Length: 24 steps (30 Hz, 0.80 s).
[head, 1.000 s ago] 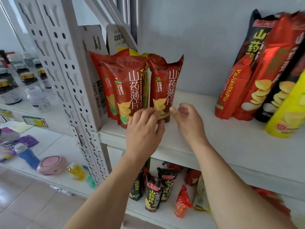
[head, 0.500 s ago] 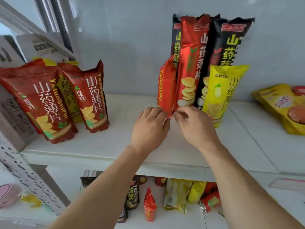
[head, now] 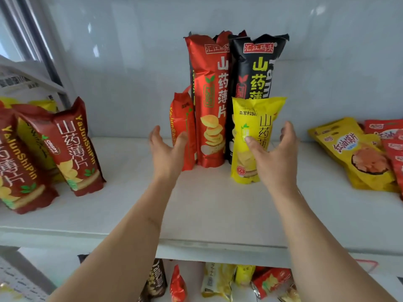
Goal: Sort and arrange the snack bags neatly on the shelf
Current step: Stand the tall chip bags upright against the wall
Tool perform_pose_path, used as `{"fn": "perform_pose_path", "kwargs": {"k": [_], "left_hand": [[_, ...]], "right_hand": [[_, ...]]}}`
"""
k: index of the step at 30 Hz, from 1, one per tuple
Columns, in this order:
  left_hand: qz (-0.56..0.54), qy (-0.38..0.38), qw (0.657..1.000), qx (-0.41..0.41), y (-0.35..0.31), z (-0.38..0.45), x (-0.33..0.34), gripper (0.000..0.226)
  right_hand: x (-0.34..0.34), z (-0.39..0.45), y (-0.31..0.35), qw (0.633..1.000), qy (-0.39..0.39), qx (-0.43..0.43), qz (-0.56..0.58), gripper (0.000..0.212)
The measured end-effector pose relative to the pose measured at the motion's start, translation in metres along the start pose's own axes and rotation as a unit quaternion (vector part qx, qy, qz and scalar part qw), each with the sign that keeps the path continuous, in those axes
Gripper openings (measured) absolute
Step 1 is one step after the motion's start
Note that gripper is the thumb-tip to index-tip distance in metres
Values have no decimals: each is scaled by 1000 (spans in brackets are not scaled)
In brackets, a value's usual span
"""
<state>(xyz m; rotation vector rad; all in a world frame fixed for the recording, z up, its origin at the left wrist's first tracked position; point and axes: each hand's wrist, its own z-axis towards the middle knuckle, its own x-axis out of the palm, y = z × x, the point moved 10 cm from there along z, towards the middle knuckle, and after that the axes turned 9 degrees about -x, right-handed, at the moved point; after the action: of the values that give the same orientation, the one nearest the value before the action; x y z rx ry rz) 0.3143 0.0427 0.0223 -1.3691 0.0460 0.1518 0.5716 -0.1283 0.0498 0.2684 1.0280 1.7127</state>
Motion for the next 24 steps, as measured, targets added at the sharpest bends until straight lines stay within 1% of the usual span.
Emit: {"fn": "perform_pose_path", "kwargs": {"k": [2, 4, 6, 9, 13, 15, 16, 17, 20, 21, 24], "left_hand": [[-20, 54, 998, -39, 3, 10, 7, 90], [-33, 112, 992, -56, 3, 12, 15, 82], [-47, 146, 987, -55, 1, 11, 20, 73], [-47, 150, 986, -48, 2, 10, 20, 64], [-65, 134, 988, -28, 3, 17, 10, 61], [-77, 136, 987, -26, 8, 22, 7, 49], [-83, 137, 987, -31, 10, 24, 6, 47], [-91, 140, 985, -38, 11, 25, 5, 51], [-115, 182, 974, -62, 16, 27, 12, 87], [-117, 199, 971, -68, 17, 27, 15, 90], [-100, 234, 966, -54, 18, 23, 23, 71]], "right_hand": [[11, 2, -10, 999, 15, 31, 25, 104], [20, 1, -17, 998, 21, 45, 33, 106], [27, -3, -20, 998, 18, 45, 35, 105], [32, -8, -20, 999, 1, 39, 38, 100], [37, -11, -12, 998, -12, 22, 52, 85], [40, -13, -9, 998, -12, 16, 52, 80], [42, -14, -8, 999, -11, 14, 51, 80], [44, -15, -7, 999, -9, 12, 49, 81], [50, -17, -6, 998, -2, 14, 54, 87], [50, -17, -5, 998, -1, 14, 57, 87], [51, -18, -2, 998, 3, 9, 65, 85]]}}
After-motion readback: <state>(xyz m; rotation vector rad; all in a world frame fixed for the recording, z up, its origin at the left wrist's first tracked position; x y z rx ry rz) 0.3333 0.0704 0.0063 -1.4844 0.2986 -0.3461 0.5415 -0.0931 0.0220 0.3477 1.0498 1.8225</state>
